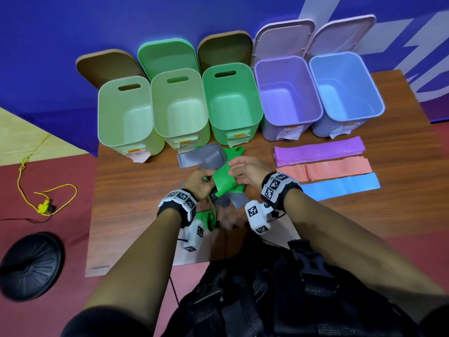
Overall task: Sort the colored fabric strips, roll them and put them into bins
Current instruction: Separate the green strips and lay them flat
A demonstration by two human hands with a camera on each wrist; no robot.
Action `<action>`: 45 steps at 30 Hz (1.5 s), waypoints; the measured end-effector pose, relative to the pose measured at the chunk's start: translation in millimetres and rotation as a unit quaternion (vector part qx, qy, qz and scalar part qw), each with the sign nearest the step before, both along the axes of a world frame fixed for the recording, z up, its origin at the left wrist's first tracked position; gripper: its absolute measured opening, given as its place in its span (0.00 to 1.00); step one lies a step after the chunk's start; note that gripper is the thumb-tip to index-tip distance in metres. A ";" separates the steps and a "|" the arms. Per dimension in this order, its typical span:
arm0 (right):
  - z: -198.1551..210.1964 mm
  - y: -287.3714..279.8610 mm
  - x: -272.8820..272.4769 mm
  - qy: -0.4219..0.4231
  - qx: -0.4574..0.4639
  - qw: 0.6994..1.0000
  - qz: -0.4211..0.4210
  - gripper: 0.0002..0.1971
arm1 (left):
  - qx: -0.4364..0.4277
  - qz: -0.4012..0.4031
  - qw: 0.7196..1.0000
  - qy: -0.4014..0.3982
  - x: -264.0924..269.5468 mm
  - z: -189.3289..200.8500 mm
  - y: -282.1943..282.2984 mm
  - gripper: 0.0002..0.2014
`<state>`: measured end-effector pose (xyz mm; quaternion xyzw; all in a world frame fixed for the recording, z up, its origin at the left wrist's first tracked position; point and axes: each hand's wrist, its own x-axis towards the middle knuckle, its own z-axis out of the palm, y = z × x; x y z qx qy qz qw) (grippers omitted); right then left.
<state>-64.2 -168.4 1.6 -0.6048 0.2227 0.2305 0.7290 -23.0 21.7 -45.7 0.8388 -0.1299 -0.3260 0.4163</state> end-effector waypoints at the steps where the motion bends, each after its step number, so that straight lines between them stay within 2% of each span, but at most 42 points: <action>1: 4.3 -2.6 2.1 -0.011 0.001 1.000 -0.015 0.10 | 0.017 -0.002 1.000 -0.019 3.0 -6.6 0.7 0.07; 4: 11.6 -12.0 8.9 -0.039 0.010 0.998 -0.048 0.13 | 0.012 -0.003 0.999 -0.030 10.2 -10.5 2.7 0.14; 5: 14.5 -14.0 10.3 -0.049 0.018 0.998 -0.041 0.16 | 0.003 -0.001 1.000 -0.031 7.8 4.6 -1.5 0.14; 8: 22.0 -17.7 13.2 -0.073 0.021 0.997 0.007 0.24 | -0.025 0.018 0.999 -0.012 8.2 32.7 -12.0 0.07; 14: 30.7 -20.8 22.5 -0.107 -0.034 0.994 -0.008 0.06 | -0.055 0.049 0.996 0.040 16.2 51.5 -24.6 0.06; 15: 33.2 -21.2 23.8 -0.110 -0.052 0.992 -0.010 0.05 | -0.052 0.054 0.996 0.044 17.6 51.1 -25.1 0.09; 20: 33.2 -22.1 30.4 -0.155 -0.145 0.977 -0.009 0.11 | -0.034 0.035 0.997 0.056 19.8 54.5 -28.8 0.15; 23: 27.1 -23.9 32.0 -0.150 -0.137 0.979 -0.016 0.11 | -0.035 0.031 0.997 0.062 18.3 53.9 -27.9 0.15; 26: 24.5 -27.0 31.5 -0.136 -0.113 0.984 -0.024 0.11 | -0.040 0.044 0.996 0.068 16.6 51.8 -23.6 0.09; 29: 23.0 -26.6 29.4 -0.118 -0.111 0.987 -0.017 0.14 | -0.020 0.031 0.997 0.064 18.3 46.4 -14.6 0.06; 31: 19.5 -26.7 28.7 -0.108 -0.111 0.988 -0.014 0.17 | 0.003 0.025 0.998 0.059 20.4 38.8 -6.0 0.07; 34: 17.2 -25.9 28.5 -0.095 -0.091 0.991 -0.016 0.22 | 0.077 0.024 0.997 0.010 23.7 23.6 7.9 0.10; 37: 15.0 -22.7 28.0 -0.084 -0.087 0.993 -0.017 0.23 | 0.109 0.041 0.993 -0.011 23.2 18.2 13.0 0.05; 40: 13.6 -19.3 27.1 -0.087 -0.098 0.991 -0.016 0.19 | 0.171 -0.005 0.985 0.000 19.7 16.3 12.4 0.07; 43: 14.6 -16.0 26.1 -0.111 -0.105 0.988 -0.021 0.07 | 0.207 -0.046 0.977 0.034 16.4 11.5 12.9 0.07; 45: 13.9 -14.1 24.7 -0.125 -0.114 0.985 -0.013 0.06 | 0.248 -0.092 0.964 0.033 14.7 9.5 12.2 0.12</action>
